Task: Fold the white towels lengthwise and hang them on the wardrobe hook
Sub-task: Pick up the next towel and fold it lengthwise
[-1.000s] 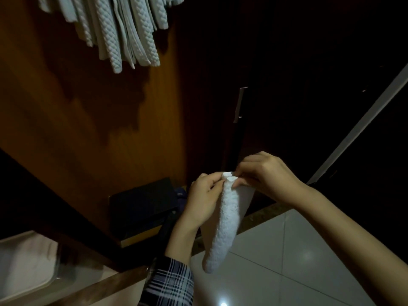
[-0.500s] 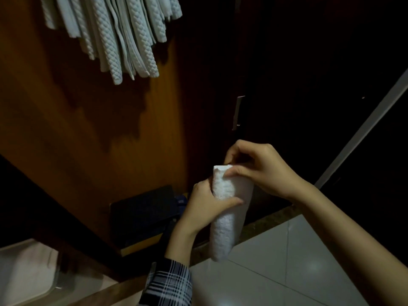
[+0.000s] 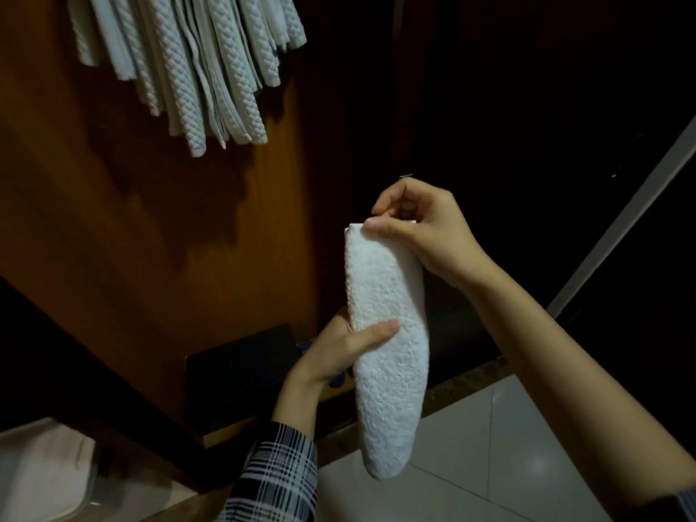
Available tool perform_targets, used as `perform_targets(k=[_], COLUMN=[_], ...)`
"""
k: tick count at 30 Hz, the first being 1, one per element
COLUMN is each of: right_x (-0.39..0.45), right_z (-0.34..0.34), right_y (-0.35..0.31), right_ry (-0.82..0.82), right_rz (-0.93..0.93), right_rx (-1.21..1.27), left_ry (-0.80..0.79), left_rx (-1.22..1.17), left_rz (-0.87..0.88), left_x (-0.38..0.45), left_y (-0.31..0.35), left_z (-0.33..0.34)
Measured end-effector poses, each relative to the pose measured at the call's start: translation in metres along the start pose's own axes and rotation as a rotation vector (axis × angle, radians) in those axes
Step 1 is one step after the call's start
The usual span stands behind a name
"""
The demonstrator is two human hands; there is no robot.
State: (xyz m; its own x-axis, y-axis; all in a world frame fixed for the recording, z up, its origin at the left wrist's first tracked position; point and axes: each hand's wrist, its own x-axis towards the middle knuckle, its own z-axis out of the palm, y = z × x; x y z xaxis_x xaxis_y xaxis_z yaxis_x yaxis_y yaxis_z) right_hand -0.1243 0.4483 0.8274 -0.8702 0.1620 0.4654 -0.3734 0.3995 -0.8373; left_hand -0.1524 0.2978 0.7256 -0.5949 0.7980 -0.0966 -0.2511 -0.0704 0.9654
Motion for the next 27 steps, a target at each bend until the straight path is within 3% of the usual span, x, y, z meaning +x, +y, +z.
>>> perform_targets(k=[3,7,14,20,24,27], right_x=[0.005,0.000,-0.023,-0.051,-0.062,-0.064], right_z=[0.001,0.003,0.014,0.027,0.025,0.020], right_y=[0.004,0.016,0.031,0.046,0.053,0.058], right_ry=[0.064,-0.035,-0.100,-0.211,-0.322,-0.392], right_rz=[0.171,0.410,0.486,0.494,0.519,0.571], right_rx=[0.097,0.162,0.330,0.419,0.297,0.236], left_ry=[-0.035,-0.017,0.038,0.343,0.541,0.605], left_rx=[-0.045,-0.083,-0.049,-0.164,-0.209,-0.254], left_rz=[0.027,0.079,0.115,0.256,0.286,0.294], left_x=[0.003,0.007,0.003,0.004,0.005,0.005], left_y=[0.009,0.019,0.030,0.051,0.071,0.084], left_z=[0.006,0.012,0.005,0.005,-0.005,-0.015])
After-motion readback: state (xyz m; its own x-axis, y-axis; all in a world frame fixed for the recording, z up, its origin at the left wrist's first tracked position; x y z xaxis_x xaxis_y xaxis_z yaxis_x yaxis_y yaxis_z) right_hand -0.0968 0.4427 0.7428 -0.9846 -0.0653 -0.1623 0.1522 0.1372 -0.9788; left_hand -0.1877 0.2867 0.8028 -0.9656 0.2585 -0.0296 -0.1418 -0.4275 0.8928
